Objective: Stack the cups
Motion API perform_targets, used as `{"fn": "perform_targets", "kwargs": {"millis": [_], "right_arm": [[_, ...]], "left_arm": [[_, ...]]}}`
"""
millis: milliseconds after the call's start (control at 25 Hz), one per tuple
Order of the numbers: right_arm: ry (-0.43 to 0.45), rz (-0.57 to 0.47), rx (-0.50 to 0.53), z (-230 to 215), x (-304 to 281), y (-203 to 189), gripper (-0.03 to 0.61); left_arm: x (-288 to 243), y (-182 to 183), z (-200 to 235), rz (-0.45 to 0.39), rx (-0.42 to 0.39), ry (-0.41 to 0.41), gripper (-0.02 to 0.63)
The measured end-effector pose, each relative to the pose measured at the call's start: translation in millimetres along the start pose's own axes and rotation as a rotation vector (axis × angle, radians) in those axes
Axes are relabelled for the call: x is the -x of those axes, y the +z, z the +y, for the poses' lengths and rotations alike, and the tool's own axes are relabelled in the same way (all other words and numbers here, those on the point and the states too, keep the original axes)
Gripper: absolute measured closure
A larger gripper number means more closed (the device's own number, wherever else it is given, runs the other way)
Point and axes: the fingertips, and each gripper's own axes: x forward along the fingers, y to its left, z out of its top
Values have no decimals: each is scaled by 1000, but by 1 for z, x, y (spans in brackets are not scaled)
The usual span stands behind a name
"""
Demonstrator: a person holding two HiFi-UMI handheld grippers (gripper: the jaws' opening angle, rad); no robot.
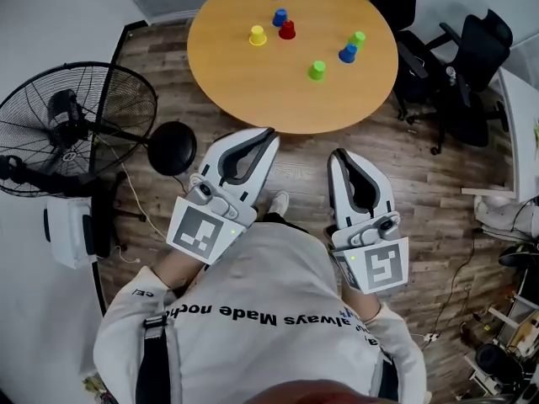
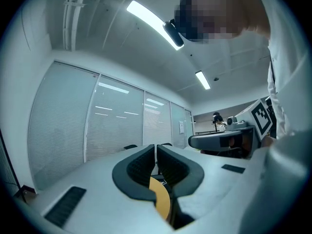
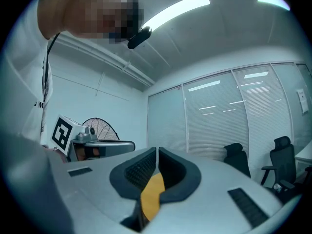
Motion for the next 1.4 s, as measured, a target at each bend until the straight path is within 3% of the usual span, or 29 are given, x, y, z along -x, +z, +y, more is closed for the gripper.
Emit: {"fn": "perform_targets", "kwargs": {"millis": [720, 1400], "right_arm": [[-10, 5, -16, -54, -41, -11, 540], [-12, 20, 14, -101, -173, -5, 540]], "left_arm": [[-63, -20, 26, 14, 14, -3, 578], [-140, -17, 145, -4, 21, -7, 578]]}}
